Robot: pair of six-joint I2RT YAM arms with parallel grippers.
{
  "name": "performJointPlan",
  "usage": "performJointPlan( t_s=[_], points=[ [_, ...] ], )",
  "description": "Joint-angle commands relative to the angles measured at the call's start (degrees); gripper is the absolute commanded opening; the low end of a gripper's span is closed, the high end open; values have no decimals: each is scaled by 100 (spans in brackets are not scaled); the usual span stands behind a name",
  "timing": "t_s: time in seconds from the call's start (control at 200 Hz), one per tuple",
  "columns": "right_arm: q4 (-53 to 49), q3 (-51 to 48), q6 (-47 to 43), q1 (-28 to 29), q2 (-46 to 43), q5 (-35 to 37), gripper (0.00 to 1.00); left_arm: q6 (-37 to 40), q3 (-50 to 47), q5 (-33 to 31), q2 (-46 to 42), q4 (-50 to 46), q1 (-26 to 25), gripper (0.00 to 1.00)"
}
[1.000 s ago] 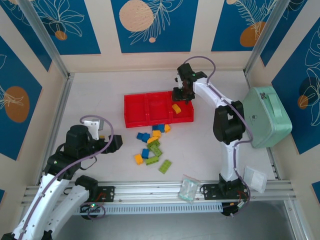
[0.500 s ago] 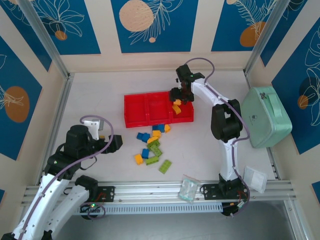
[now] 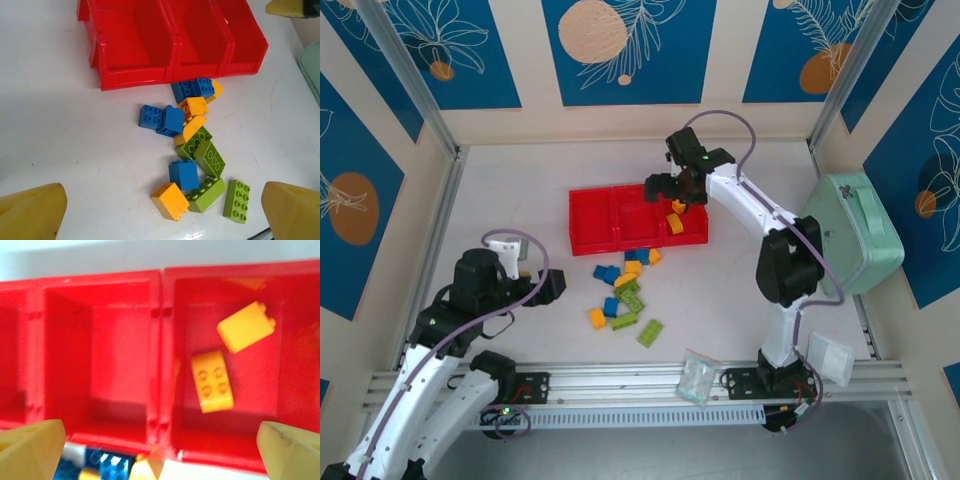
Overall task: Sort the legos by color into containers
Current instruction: Place the lego in the container, then pick up the lego from the bottom-center of the table.
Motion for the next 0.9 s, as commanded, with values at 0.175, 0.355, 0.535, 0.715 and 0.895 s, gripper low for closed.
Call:
performJointPlan(
  t_s=[0.175, 0.355, 0.535, 0.715, 0.895],
  points=[
    [-319, -1802, 2376, 251, -1558, -927, 99, 158, -2, -95, -133, -68, -63, 99],
    [-597, -2763, 3991, 1187, -2585, 312, 99, 203, -25, 177, -52, 16, -63, 99],
    [-985, -3676, 6004, 2378, -3140, 1438, 92, 221, -24, 314, -33, 34, -63, 99],
    [-1364, -3865, 7031, 3262, -2569, 1413, 92, 221, -50, 480, -35, 92, -65, 99],
    [-1056, -3669, 7130, 3714, -1898, 1112, 93, 221, -60, 589, -8, 121, -63, 99]
  ],
)
